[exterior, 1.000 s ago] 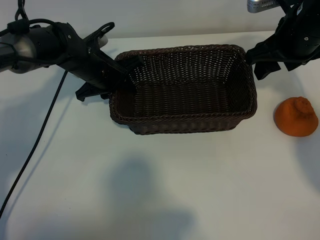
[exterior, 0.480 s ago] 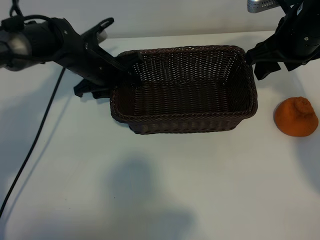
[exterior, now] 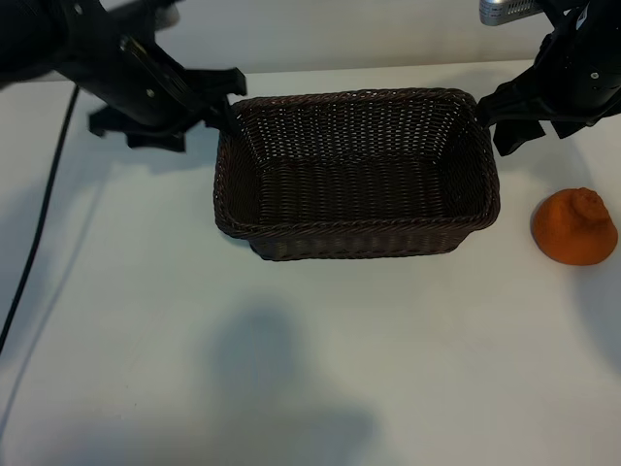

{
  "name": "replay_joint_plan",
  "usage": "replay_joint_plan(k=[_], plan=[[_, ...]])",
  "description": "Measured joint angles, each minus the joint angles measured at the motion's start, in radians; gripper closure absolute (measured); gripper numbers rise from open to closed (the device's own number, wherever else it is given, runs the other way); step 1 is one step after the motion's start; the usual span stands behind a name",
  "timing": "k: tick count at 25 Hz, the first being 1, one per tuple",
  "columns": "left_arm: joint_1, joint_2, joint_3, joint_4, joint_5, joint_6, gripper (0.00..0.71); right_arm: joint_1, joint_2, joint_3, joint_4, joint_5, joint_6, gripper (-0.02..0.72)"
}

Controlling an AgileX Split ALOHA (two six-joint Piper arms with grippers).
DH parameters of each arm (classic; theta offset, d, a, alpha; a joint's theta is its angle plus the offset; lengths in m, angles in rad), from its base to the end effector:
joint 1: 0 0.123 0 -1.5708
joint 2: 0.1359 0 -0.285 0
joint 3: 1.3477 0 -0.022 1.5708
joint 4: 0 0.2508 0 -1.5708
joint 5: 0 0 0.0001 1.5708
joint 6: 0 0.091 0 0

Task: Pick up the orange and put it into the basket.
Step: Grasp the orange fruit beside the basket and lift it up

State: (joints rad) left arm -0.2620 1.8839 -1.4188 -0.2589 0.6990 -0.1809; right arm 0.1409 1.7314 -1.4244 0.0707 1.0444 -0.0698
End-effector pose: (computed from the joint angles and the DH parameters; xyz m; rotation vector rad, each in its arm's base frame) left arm 0.3909 -0.1204 0.2293 -0.1012 2.6749 -0.4312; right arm 0.3559 0.0561 0.2758 -0.2614 2.8236 0.1100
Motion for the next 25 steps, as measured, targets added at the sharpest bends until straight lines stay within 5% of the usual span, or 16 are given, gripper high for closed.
replay_joint_plan(k=[12,25], plan=[[0.026,-0.006,-0.226,0.259,0.276,-0.033,0.104,0.0,0.0,0.0,0.0,0.002,0.001,0.108],[0.337,-0.181,-0.23,0.259,0.411,0.104,0.114,0.0,0.0,0.0,0.0,0.003,0.0,0.108]])
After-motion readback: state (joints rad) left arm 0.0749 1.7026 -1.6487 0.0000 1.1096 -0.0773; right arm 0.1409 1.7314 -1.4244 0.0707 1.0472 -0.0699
